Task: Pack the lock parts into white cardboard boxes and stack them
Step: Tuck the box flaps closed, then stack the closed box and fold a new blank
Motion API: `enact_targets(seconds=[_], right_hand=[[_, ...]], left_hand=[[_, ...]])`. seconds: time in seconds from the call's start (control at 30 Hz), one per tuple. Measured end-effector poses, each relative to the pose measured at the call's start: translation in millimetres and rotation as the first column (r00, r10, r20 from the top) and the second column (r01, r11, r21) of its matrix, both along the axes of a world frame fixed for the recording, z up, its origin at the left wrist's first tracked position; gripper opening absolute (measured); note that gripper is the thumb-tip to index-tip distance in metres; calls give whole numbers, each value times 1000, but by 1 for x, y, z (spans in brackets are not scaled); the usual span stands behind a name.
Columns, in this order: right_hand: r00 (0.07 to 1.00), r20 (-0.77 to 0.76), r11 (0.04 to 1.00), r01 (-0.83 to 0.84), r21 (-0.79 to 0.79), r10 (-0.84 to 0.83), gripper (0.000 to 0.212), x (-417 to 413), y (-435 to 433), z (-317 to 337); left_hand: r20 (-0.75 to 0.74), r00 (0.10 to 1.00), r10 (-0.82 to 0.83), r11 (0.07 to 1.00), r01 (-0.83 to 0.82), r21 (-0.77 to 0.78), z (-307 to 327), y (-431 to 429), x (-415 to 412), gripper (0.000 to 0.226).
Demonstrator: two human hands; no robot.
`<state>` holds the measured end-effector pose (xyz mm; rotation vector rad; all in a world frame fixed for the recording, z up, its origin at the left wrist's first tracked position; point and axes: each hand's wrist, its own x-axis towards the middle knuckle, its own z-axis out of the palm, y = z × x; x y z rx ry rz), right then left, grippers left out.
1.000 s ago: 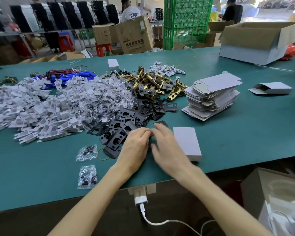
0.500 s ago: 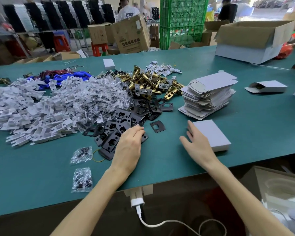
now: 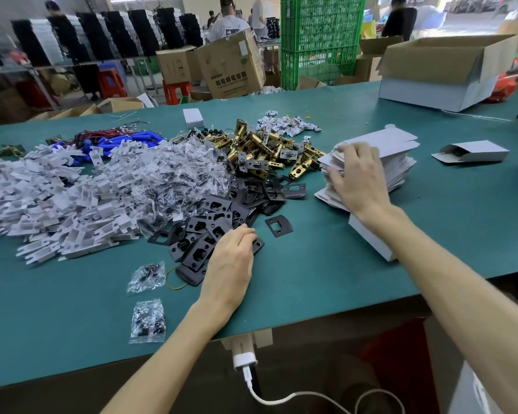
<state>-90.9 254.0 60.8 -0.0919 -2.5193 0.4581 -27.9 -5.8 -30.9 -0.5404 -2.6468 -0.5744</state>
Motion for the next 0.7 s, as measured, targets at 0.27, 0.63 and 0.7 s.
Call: enact_targets(seconds=[0.27,0.63,0.7], right_hand=[[962,190,961,152,231,-198,48,-19,14,4],[915,-375,989,-137,48,145,29,28,-14,29],[805,-541,958,-286,4,242,23,40,-30,28]], left_hand=[[16,1000,7,999,-8,34,2,1,0,28],[11,1000,18,999,-19,48,-1,1,-4,32],[10,1000,17,998,-18,52,-1,0,-3,32]])
